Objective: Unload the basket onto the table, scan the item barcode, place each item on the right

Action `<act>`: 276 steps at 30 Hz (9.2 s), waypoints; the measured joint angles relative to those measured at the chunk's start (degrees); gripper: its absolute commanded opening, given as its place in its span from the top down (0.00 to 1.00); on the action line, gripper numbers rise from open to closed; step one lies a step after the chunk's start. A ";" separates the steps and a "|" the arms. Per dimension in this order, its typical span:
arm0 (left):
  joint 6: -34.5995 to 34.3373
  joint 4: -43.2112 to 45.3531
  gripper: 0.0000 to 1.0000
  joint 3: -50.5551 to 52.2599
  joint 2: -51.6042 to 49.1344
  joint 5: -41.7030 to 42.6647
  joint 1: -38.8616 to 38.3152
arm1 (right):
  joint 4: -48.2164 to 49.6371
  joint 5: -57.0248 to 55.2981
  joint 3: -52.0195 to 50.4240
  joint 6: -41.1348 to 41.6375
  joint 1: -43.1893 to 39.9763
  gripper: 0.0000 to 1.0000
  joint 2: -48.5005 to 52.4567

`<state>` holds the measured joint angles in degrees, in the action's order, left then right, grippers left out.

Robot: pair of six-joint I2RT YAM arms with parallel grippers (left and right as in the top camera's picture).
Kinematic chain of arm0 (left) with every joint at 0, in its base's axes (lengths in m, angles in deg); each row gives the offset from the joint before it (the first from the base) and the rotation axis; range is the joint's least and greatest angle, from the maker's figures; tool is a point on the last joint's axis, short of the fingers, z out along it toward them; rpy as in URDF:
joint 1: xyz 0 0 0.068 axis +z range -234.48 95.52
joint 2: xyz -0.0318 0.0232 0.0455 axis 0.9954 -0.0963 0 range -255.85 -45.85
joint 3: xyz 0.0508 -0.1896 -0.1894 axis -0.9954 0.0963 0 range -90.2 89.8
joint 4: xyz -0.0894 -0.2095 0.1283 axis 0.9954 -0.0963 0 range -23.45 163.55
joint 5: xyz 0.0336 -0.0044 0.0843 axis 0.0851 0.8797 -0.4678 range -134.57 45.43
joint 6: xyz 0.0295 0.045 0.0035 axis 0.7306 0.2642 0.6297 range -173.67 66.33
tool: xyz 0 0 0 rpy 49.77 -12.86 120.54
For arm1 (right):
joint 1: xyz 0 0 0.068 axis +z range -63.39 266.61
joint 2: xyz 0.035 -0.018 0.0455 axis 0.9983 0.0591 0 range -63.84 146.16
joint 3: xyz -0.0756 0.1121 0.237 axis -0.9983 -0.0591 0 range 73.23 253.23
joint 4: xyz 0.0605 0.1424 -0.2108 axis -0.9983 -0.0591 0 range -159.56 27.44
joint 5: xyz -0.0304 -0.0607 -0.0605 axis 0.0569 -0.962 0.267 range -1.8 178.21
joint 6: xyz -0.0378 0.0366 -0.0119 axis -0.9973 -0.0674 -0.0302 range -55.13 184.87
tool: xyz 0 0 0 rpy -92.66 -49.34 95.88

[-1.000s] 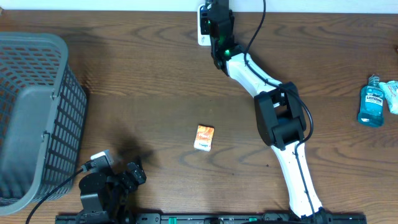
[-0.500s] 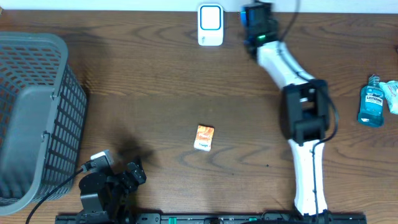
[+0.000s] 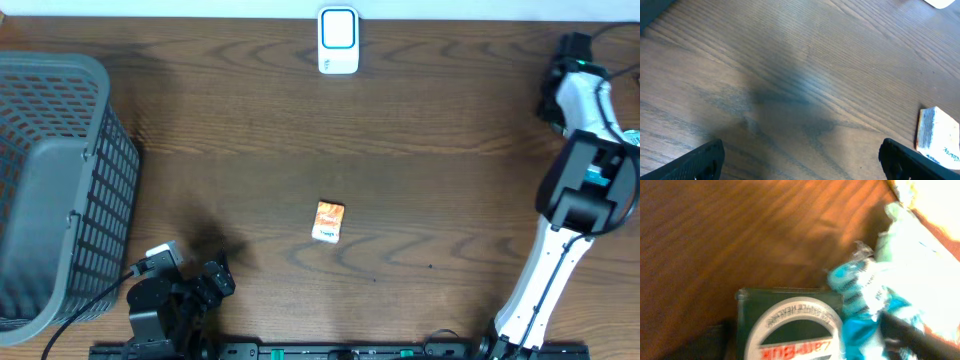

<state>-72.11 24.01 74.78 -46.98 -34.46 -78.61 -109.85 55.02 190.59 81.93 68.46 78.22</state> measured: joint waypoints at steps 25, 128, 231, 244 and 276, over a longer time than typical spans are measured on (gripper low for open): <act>0.00 0.00 0.02 0.00 0.00 0.00 0.00 | -29.73 44.87 0.76 4.66 29.57 0.03 -37.77; 0.00 0.00 0.02 0.00 0.00 0.00 0.00 | 33.55 34.49 -28.87 21.07 40.37 0.99 -24.70; 0.00 -0.04 0.02 -0.02 0.00 0.00 0.00 | -3.54 37.94 -32.61 5.46 1.49 0.01 -93.68; 0.02 -0.04 0.02 -0.02 0.00 0.00 0.00 | -26.10 36.26 -32.76 5.16 2.38 0.01 -110.68; 0.00 -0.04 0.02 -0.02 0.00 0.00 0.00 | 46.27 34.75 -102.57 -9.75 17.11 0.01 -141.33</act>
<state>-72.11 23.97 74.75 -46.98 -34.46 -78.61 -63.58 89.77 88.02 72.18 85.57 -63.11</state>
